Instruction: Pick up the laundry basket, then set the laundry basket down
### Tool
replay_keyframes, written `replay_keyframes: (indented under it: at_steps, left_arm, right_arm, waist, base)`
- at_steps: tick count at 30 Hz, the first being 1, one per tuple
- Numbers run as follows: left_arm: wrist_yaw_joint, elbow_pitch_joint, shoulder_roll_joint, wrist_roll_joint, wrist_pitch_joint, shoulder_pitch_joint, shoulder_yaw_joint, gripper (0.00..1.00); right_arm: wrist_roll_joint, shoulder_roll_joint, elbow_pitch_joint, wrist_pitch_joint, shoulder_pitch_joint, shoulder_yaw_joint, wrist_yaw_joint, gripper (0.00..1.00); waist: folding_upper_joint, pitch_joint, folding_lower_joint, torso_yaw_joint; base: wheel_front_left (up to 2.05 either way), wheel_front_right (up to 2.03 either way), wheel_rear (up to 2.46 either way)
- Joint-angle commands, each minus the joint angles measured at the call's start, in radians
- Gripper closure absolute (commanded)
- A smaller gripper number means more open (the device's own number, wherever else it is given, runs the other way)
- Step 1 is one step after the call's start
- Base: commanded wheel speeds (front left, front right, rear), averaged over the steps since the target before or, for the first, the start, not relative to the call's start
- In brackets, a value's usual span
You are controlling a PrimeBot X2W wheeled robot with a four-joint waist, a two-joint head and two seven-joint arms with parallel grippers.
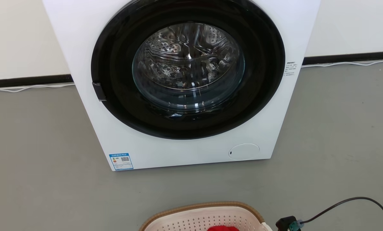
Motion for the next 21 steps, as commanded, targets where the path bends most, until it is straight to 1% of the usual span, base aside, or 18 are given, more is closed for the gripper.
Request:
replay_keyframes:
  at_steps: [1,21]
  left_arm:
    - [-0.001,-0.022,-0.002,0.005,-0.026,-0.042,0.010,1.00]
    - [0.000,-0.001,-0.002,-0.039,-0.042,-0.062,-0.032,1.00]
  right_arm:
    - [-0.003,0.023,-0.019,-0.013,-0.025,0.030,0.018,1.00]
    - [0.038,0.023,-0.007,-0.027,-0.046,0.066,0.018,1.00]
  waist:
    - [-0.0001,0.000,0.0001,0.000]
    - [-0.0001,0.004,0.0001,-0.011]
  base:
    - [0.00,0.00,0.00]
    - [0.00,0.00,0.00]
